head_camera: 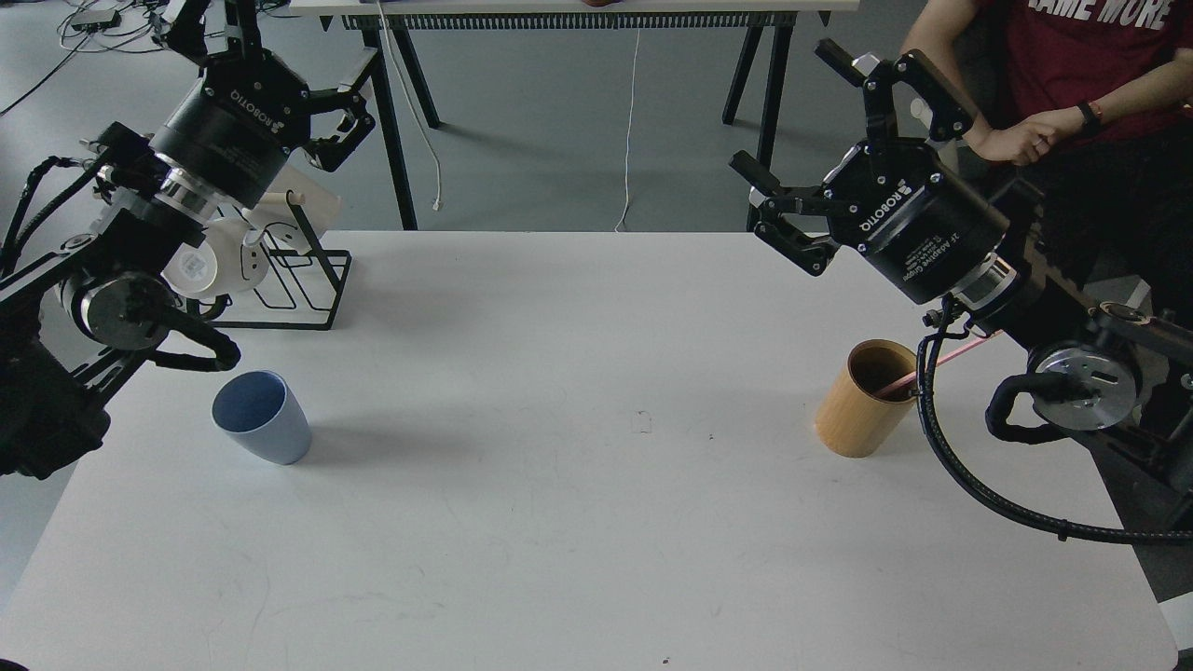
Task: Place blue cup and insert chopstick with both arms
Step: 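Move the left gripper down toward the tipped light blue cup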
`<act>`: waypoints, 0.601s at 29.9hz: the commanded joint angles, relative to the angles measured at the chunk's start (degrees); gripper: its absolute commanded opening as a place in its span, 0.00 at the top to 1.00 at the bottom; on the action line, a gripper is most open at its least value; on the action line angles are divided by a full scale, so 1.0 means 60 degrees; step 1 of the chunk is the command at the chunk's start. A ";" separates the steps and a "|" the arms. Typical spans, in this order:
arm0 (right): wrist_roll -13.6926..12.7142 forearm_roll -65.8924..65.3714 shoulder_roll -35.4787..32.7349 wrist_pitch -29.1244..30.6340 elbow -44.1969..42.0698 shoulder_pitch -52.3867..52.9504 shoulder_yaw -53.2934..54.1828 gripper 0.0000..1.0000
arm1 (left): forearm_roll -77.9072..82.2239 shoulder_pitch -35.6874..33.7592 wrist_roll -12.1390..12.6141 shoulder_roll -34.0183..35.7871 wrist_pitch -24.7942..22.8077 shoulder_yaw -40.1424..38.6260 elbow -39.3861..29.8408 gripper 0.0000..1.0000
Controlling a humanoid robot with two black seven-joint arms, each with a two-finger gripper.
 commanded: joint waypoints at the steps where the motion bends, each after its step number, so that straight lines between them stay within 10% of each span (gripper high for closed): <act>1: 0.0000 0.0015 -0.0009 -0.0020 0.0019 -0.0019 -0.0011 0.02 | -0.0001 0.0069 0.0000 0.0245 0.0000 0.0002 -0.0258 0.01; 18: 0.0000 0.0000 0.0064 -0.0226 0.0019 -0.0020 0.0004 0.02 | -0.0163 0.0114 0.0000 0.1503 0.0000 0.0104 -0.0655 0.01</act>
